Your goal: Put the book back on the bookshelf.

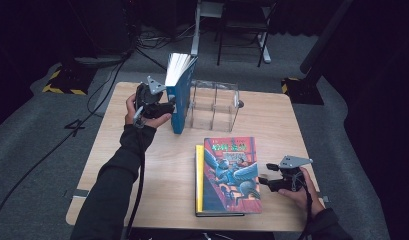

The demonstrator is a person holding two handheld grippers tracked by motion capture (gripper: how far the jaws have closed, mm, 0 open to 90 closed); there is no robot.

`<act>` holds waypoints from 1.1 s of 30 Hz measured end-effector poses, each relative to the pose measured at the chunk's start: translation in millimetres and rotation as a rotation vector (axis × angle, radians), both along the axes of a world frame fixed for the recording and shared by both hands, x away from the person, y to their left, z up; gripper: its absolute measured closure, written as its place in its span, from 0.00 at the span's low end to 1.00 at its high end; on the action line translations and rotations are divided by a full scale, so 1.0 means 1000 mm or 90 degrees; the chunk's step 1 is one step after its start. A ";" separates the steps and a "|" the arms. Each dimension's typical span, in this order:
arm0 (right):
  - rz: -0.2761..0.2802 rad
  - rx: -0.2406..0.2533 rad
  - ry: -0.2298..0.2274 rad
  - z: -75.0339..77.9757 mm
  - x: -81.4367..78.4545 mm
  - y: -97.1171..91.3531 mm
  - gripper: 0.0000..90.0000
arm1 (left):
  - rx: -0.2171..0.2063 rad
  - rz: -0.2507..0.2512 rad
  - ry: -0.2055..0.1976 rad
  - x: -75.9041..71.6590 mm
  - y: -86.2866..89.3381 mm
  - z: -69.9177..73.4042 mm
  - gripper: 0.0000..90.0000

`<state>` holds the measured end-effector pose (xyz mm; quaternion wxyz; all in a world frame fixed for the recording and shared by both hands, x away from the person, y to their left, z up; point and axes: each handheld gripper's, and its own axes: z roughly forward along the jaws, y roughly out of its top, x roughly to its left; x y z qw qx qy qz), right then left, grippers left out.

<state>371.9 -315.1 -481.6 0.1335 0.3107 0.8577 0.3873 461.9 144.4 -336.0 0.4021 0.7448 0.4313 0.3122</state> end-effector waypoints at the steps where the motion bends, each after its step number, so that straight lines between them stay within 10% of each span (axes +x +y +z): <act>1: 0.001 0.000 0.000 0.000 0.000 0.000 0.35 | 0.001 -0.003 0.001 -0.002 0.001 -0.001 0.39; 13: 0.005 0.003 0.003 0.001 -0.001 0.001 0.34 | 0.011 -0.089 -0.004 -0.025 0.008 -0.020 0.33; 33: -0.008 0.024 -0.009 0.011 -0.004 -0.002 0.31 | 0.108 -0.236 0.036 -0.079 -0.015 -0.061 0.30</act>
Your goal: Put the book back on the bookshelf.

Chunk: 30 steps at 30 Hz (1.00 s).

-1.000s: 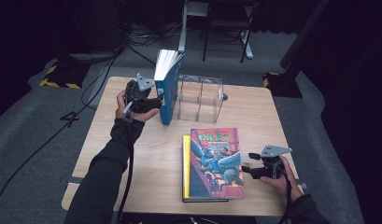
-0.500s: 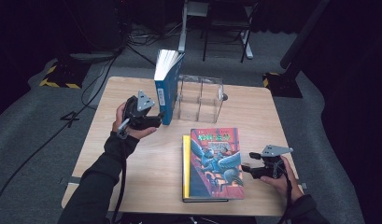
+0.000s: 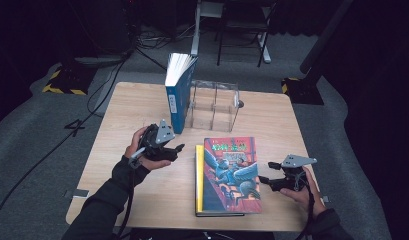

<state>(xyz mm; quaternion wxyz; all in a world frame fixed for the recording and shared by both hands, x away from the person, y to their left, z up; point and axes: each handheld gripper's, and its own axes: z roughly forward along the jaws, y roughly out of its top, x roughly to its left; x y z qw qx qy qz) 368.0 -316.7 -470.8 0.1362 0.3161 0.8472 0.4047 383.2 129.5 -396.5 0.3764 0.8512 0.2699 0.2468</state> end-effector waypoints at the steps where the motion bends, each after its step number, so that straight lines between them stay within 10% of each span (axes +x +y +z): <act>1: -0.001 0.001 -0.001 0.001 0.000 0.000 0.31 | -0.001 -0.007 0.006 -0.003 0.000 -0.003 0.30; 30: 0.048 0.020 -0.013 0.037 -0.024 0.014 0.32 | -0.001 -0.115 0.152 -0.072 0.002 -0.079 0.26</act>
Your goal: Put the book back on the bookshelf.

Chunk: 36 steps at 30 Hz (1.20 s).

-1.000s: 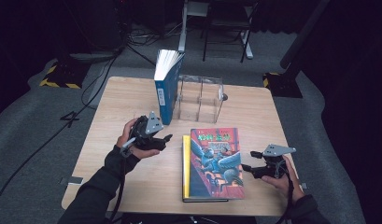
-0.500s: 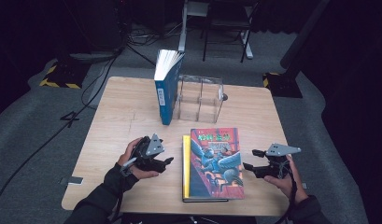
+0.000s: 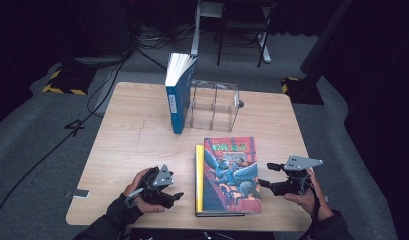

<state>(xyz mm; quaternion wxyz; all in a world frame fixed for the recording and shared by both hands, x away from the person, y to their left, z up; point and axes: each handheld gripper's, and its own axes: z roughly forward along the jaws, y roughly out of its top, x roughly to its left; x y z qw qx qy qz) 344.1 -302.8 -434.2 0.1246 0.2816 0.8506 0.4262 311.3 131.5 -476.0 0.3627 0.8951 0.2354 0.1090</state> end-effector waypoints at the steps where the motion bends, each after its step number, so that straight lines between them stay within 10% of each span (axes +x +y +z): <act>1: 0.000 0.000 0.000 0.000 0.000 0.000 0.32 | 0.000 0.000 0.000 0.000 0.000 0.000 0.26; 16: 0.056 -0.021 0.032 -0.004 -0.007 0.017 0.28 | 0.011 -0.048 0.035 -0.008 -0.010 -0.023 0.25; 30: 0.088 0.014 0.157 -0.015 0.016 0.022 0.16 | -0.001 -0.078 0.027 -0.001 -0.014 -0.029 0.17; 36: 0.096 0.000 0.148 -0.012 0.016 0.024 0.16 | -0.001 -0.080 0.027 0.003 -0.015 -0.029 0.17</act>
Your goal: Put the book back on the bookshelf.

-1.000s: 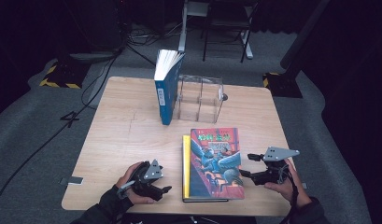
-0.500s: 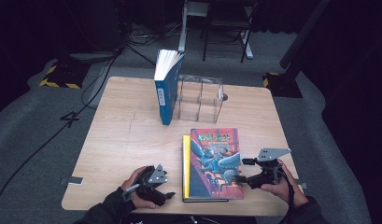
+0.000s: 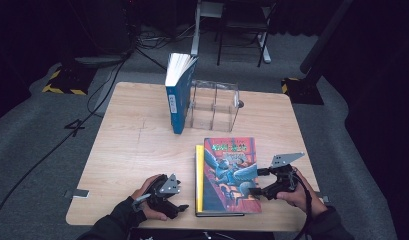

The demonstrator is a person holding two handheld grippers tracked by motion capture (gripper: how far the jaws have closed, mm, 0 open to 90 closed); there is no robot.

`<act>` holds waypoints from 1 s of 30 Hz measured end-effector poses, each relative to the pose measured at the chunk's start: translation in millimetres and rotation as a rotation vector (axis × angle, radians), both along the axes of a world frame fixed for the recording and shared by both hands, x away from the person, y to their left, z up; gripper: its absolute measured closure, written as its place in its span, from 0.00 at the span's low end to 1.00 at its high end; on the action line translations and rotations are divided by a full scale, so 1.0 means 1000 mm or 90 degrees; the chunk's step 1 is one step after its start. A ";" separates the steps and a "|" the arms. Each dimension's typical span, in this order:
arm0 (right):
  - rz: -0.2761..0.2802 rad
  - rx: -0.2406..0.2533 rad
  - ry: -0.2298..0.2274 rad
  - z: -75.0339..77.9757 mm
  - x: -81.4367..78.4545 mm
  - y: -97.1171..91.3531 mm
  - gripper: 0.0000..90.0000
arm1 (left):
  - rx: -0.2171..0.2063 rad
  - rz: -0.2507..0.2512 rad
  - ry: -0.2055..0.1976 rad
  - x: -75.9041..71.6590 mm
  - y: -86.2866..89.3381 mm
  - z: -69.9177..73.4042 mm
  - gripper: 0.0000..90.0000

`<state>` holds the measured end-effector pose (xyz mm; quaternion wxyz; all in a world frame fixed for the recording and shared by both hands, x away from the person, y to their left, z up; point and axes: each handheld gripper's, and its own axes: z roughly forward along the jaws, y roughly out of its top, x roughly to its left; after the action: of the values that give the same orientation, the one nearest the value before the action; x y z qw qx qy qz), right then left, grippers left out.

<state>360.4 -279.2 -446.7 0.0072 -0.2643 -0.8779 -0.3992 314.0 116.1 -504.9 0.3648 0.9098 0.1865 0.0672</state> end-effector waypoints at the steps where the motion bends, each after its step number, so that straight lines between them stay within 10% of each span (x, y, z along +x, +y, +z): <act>1: 0.001 -0.006 -0.007 0.001 -0.001 0.001 0.16 | 0.002 0.001 0.001 0.000 0.000 0.000 0.17; 13: 0.028 -0.033 -0.085 0.021 -0.006 0.005 0.23 | -0.003 0.003 0.000 0.001 -0.001 0.000 0.17; 30: 0.039 -0.016 -0.047 0.013 0.041 0.038 0.28 | -0.003 0.002 0.002 0.003 -0.001 0.000 0.17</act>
<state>400.9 -241.3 -433.6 -0.0161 -0.2230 -0.8902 -0.3970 316.5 115.2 -504.9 0.3661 0.9088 0.1891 0.0658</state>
